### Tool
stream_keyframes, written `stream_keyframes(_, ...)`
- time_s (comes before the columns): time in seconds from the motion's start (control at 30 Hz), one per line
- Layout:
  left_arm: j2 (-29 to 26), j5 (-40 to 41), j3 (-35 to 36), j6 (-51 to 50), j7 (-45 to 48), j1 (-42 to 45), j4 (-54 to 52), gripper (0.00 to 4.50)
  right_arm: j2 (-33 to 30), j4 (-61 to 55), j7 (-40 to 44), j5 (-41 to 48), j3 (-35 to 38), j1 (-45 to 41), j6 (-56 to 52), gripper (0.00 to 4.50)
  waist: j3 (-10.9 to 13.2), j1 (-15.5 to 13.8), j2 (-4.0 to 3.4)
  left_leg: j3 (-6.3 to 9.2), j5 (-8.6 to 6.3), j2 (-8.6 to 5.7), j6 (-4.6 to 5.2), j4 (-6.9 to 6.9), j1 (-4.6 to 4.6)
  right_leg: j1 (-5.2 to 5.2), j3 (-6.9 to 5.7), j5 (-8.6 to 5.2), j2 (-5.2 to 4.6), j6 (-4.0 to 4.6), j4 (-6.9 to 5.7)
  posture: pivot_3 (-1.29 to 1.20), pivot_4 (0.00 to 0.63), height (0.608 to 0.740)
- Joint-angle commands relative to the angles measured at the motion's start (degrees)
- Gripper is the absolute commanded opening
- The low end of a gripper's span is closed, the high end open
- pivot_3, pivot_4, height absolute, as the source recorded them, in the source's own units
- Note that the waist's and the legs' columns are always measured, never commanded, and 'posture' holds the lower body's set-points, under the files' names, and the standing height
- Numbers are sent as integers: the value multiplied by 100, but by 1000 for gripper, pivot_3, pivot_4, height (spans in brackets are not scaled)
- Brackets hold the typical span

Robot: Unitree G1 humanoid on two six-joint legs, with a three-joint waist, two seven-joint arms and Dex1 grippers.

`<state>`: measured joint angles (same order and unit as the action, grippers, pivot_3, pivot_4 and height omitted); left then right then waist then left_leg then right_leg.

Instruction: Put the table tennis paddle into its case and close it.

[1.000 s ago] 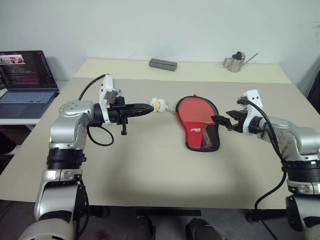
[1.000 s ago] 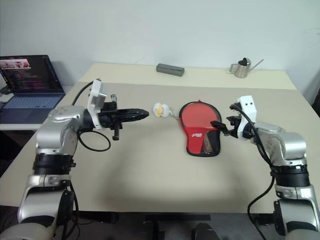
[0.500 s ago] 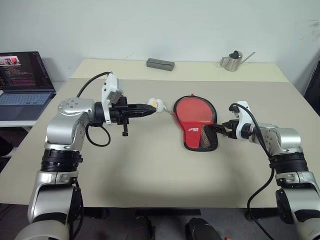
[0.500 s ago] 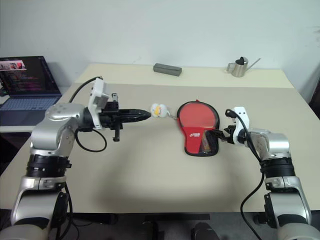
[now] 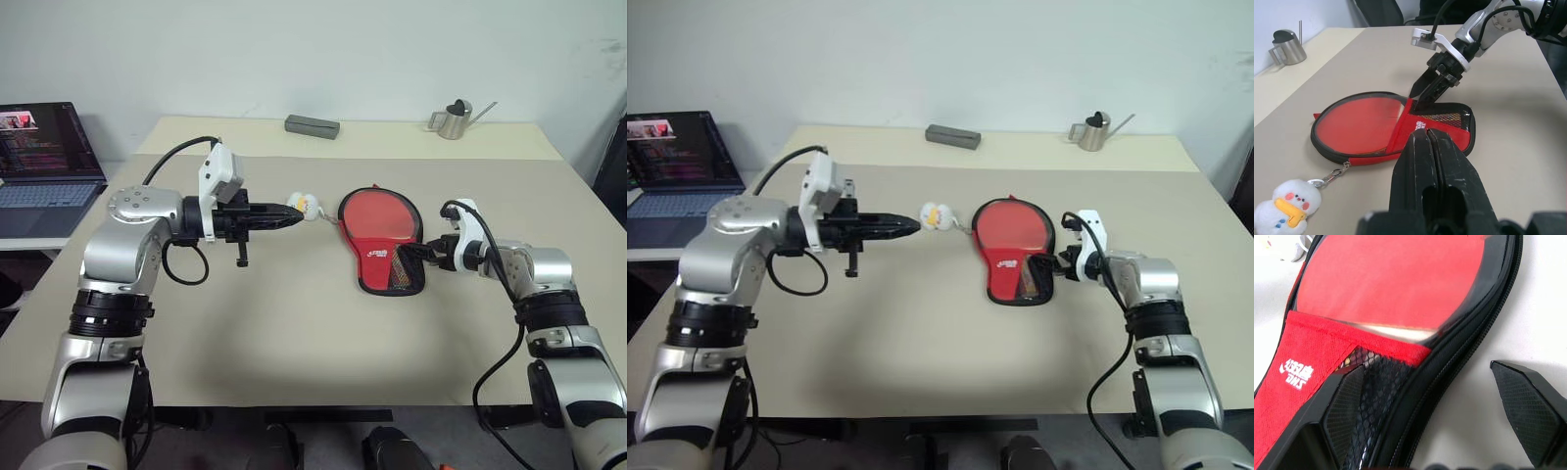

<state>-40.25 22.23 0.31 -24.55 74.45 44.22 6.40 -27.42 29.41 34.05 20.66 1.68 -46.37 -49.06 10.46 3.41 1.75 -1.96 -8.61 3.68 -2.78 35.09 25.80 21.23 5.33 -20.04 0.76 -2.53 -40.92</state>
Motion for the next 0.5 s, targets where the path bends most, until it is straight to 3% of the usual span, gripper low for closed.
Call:
stream_keyframes(0.03, -99, 62, 36, 90, 25, 22, -210, 12, 67, 92, 71, -157, -68, -118, 94, 4315, 0, 2, 0, 0, 0, 0, 0, 0, -1, 0, 1, 0, 0, 0, 0, 0, 150, 740)
stream_keyframes(0.13, -106, 40, 8, 125, 41, -44, -231, 0, 135, 18, 49, -267, -126, -130, 85, 3617, 0, 9, 0, 1, 0, 1, 0, 0, -1, 0, 1, 1, 1, 0, 0, 0, 150, 740)
stream_keyframes(0.5, -164, -6, -103, 243, 101, -239, -261, 0, 127, -389, 50, -488, -290, -186, -304, 158, 0, 10, 0, 2, 0, 1, 0, 0, -1, 1, 1, 1, 1, 1, 0, 0, 150, 740)
